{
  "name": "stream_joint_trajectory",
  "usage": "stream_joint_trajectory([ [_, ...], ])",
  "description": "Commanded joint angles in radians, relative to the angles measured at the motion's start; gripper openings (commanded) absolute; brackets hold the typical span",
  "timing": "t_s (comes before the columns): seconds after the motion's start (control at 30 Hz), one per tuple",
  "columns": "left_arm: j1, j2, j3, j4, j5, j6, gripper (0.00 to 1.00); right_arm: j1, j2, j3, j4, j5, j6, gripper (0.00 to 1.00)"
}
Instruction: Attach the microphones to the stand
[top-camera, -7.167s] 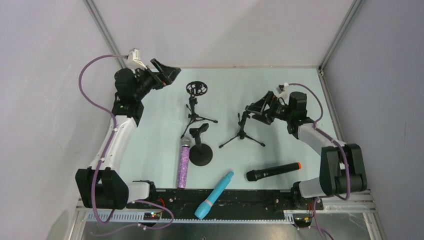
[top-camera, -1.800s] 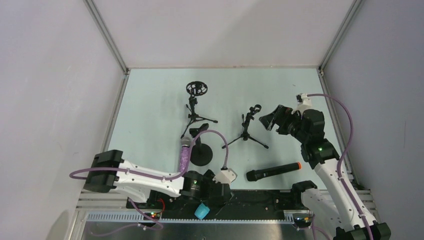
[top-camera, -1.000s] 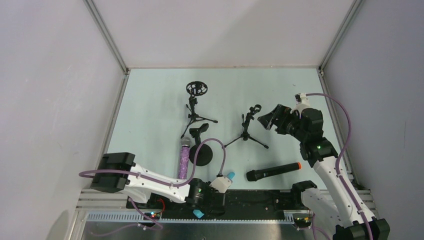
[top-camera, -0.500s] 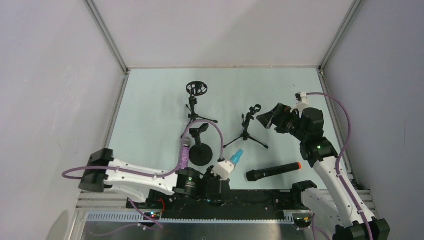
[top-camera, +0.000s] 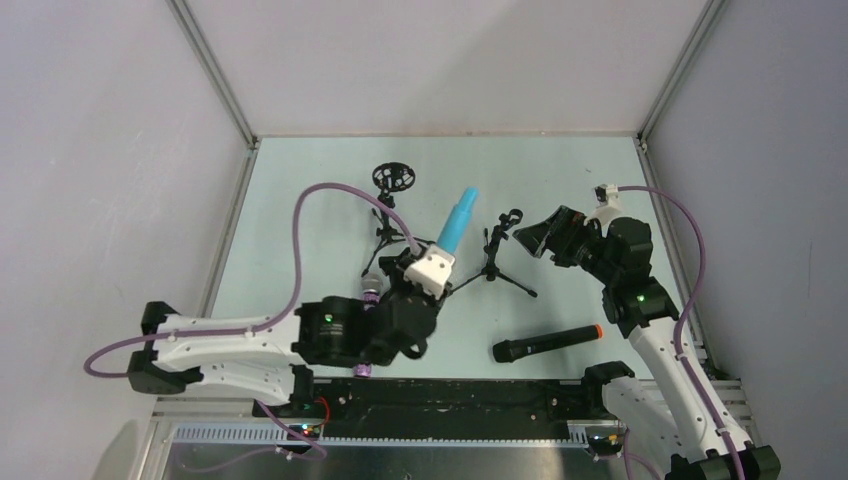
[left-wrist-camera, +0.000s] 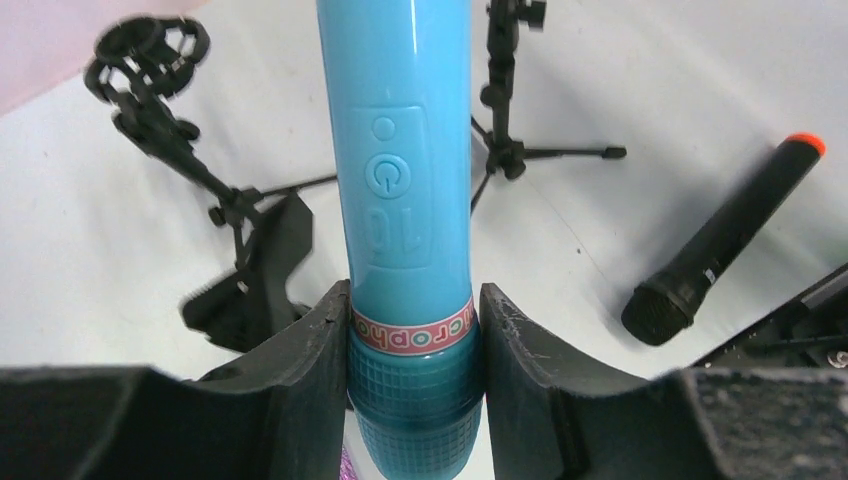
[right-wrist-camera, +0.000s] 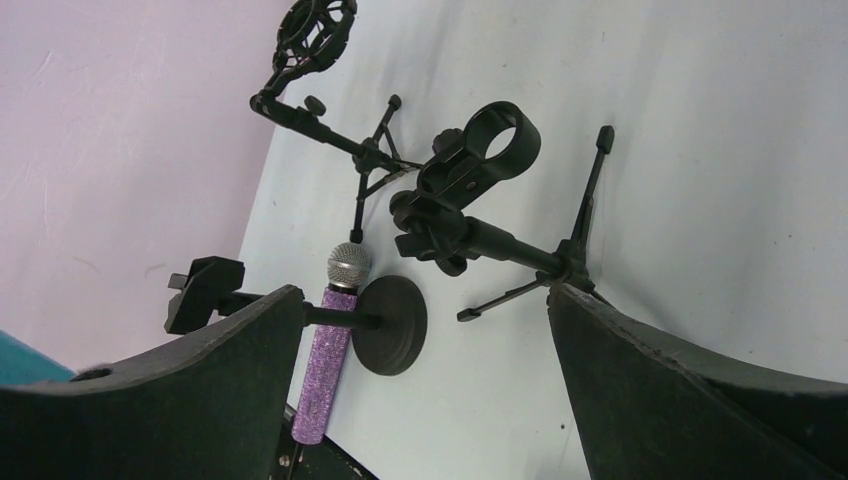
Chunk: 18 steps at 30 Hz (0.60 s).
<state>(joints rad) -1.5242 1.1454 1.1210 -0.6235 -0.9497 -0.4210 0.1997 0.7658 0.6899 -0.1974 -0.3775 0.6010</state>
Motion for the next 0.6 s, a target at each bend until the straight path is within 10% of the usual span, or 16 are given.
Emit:
stream_joint_trajectory([
  [0.0, 0.104, -0.093, 0.036, 0.217, 0.163, 0.304, 0.0, -0.005, -0.016, 0.005, 0.036, -0.029, 0.008, 0.96],
  [0.57, 0.537, -0.116, 0.138, 0.269, 0.834, 0.522, 0.0, 0.0, 0.005, 0.023, 0.058, -0.21, 0.011, 0.95],
])
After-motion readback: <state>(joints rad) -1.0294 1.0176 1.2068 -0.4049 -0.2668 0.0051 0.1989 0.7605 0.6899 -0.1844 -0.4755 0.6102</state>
